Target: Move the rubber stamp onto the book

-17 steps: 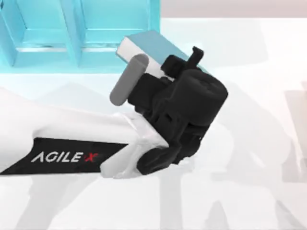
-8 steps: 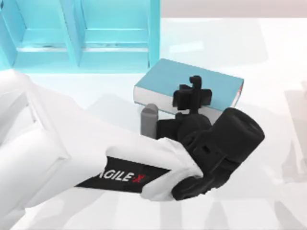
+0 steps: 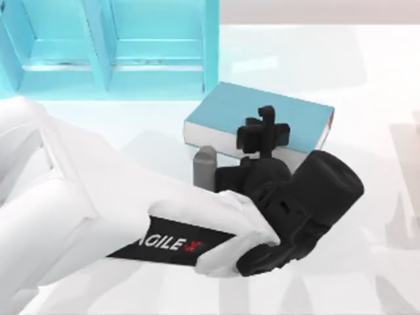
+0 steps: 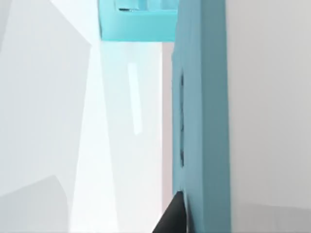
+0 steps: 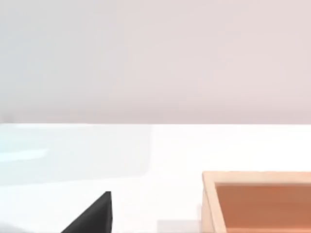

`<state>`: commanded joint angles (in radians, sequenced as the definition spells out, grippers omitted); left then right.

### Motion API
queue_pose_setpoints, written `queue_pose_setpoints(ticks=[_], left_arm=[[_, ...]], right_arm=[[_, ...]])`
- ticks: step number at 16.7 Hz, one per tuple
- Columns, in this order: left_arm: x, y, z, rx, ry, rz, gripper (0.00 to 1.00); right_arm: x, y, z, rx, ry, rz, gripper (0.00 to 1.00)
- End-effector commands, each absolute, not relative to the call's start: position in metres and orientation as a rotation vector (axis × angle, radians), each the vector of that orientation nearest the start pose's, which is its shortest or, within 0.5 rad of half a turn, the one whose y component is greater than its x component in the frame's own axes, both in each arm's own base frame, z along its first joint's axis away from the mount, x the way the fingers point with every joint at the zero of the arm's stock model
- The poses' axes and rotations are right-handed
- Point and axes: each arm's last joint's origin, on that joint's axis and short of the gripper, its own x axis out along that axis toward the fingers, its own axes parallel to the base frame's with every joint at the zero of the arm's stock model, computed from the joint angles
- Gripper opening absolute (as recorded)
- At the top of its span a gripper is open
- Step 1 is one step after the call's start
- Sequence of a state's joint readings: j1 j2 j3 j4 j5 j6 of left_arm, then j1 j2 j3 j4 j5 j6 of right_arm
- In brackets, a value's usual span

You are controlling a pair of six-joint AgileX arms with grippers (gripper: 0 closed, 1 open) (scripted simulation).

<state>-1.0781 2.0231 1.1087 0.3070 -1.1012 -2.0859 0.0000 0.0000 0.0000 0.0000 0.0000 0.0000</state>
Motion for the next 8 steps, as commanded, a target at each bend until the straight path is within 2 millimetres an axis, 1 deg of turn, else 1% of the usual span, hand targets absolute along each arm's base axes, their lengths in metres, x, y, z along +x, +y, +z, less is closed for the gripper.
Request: queue_pose_setpoints(ticks=[3,5,8], left_arm=[[0.2131,-0.3441,0.1347,-1.545,0.120,0.292,0.00],[0.2131,-0.3441,0.1347,-1.545,0.120,0.292,0.00],[0.2143,-0.3433,0.1276,-1.536,0.122,0.297,0.00]], right_arm=[[0.1057,-0.0012,0.1600,0.000,0.000,0.000,1.00],[0.1057,-0.0012,0.1600,0.000,0.000,0.000,1.00],[0.1057,-0.0012,0.1600,0.000,0.000,0.000,1.00]])
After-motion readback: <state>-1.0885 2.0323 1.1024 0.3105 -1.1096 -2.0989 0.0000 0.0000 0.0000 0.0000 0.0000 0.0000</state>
